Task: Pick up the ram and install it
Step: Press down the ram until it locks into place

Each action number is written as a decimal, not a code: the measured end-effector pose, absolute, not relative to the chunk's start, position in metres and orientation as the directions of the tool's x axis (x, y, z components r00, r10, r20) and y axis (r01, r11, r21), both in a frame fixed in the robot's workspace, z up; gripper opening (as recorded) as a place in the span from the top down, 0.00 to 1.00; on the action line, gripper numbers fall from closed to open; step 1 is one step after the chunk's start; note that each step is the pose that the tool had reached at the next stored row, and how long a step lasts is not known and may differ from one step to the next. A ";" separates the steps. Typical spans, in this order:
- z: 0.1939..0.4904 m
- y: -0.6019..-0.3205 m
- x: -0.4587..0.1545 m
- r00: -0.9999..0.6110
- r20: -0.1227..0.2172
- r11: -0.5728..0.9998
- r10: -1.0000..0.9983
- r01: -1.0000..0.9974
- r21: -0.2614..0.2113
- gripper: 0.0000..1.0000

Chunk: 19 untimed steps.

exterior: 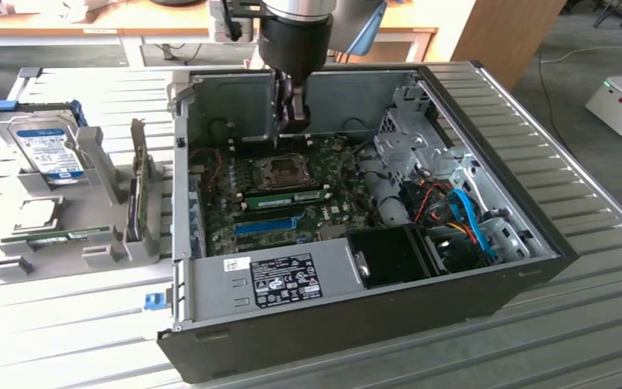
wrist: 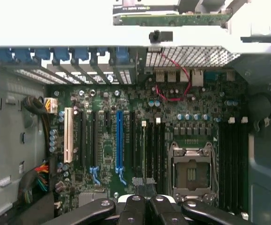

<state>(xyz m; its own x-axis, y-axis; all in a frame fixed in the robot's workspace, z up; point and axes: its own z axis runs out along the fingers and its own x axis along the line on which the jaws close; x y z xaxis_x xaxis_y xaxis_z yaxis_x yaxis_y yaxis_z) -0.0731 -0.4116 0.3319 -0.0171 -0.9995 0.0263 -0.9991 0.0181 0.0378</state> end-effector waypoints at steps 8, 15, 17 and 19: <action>0.332 -0.412 -0.058 -0.017 0.026 0.018 -1.000 -0.999 0.038 0.89; 0.332 -0.412 -0.050 -0.017 0.026 0.018 -1.000 -0.999 0.038 0.89; 0.332 -0.412 -0.049 -0.017 0.026 0.018 -1.000 -0.999 0.038 0.89; 0.332 -0.412 -0.049 -0.017 0.026 0.018 -1.000 -0.999 0.038 0.89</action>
<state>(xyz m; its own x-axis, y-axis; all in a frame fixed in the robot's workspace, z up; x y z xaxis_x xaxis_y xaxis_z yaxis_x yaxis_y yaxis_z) -0.0494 -0.4116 0.3319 -0.0171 -0.9995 0.0264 -0.9991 0.0181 0.0378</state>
